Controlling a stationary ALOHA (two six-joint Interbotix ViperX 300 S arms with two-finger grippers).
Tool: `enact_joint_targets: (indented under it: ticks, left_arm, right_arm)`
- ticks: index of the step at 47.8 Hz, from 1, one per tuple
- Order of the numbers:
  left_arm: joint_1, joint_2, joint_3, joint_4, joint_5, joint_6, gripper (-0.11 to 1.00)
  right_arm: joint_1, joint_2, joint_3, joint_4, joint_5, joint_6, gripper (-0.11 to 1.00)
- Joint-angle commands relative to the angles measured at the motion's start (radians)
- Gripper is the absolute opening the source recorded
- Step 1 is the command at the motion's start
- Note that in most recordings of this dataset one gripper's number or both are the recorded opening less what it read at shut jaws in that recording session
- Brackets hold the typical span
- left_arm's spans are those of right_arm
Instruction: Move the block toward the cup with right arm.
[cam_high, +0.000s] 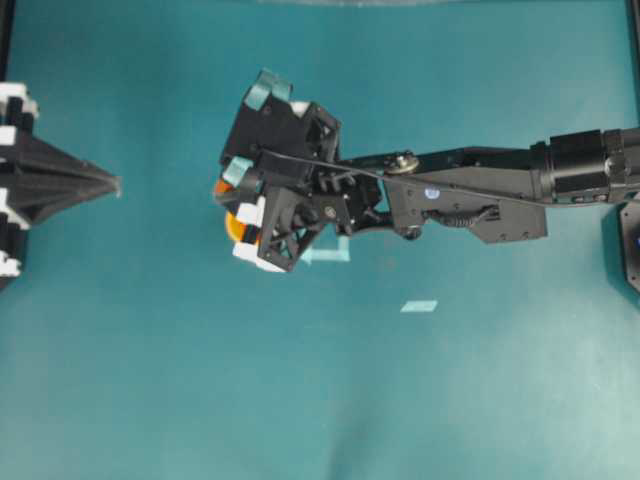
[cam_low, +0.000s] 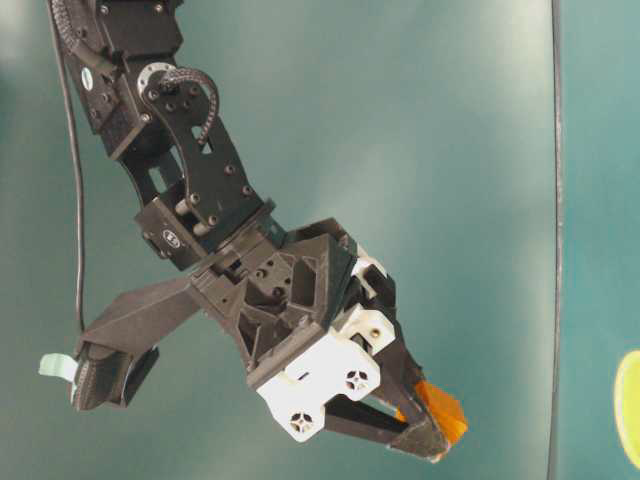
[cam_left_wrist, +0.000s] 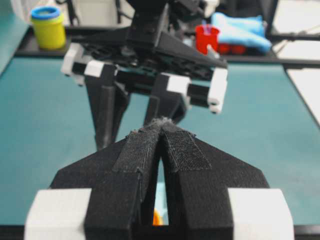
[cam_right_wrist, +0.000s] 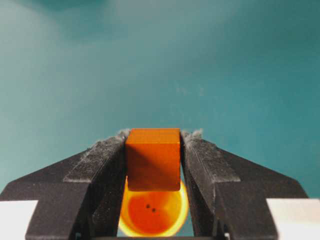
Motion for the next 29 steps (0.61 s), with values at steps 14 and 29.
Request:
enact_joint_targets:
  ticks: [14, 29]
  left_arm:
    - [0.002, 0.008, -0.028, 0.002, -0.003, 0.0, 0.0]
    - [0.002, 0.009, -0.028, 0.002, -0.003, 0.0, 0.0]
  right_arm:
    - [-0.002, -0.023, -0.021, -0.005, 0.008, 0.002, 0.41]
    - [-0.002, -0.023, -0.02, -0.005, 0.008, 0.002, 0.41]
